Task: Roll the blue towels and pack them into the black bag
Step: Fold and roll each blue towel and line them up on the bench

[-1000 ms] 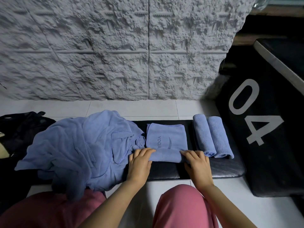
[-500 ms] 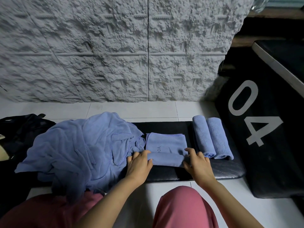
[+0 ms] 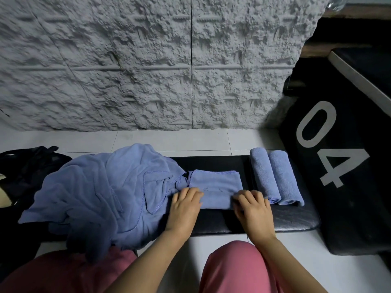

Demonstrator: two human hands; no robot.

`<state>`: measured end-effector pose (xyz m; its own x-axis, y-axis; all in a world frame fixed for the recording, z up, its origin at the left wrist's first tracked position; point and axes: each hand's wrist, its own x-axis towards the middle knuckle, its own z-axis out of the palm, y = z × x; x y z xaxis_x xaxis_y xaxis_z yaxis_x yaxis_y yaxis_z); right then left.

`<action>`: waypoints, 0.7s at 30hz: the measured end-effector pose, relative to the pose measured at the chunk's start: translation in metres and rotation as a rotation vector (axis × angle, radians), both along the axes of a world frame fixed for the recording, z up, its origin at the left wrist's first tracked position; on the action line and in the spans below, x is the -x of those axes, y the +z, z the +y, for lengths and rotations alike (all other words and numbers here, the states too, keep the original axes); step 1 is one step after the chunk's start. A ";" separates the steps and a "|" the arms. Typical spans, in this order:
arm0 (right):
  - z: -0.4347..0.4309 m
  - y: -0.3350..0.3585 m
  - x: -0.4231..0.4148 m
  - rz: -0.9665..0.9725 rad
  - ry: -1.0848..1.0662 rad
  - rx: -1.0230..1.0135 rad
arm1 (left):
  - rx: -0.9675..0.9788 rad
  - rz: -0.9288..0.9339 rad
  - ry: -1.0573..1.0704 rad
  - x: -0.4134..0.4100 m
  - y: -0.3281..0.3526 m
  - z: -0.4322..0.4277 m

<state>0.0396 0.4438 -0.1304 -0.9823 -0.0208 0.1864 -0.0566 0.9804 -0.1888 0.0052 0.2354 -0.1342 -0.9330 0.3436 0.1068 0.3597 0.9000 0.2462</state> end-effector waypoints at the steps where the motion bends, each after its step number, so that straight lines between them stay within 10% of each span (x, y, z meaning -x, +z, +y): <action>1: 0.000 0.000 -0.002 -0.021 0.004 0.016 | 0.009 -0.029 -0.010 -0.002 -0.001 -0.002; 21: 0.012 0.017 0.005 -0.437 -0.167 0.379 | -0.111 -0.406 0.126 0.002 0.029 -0.008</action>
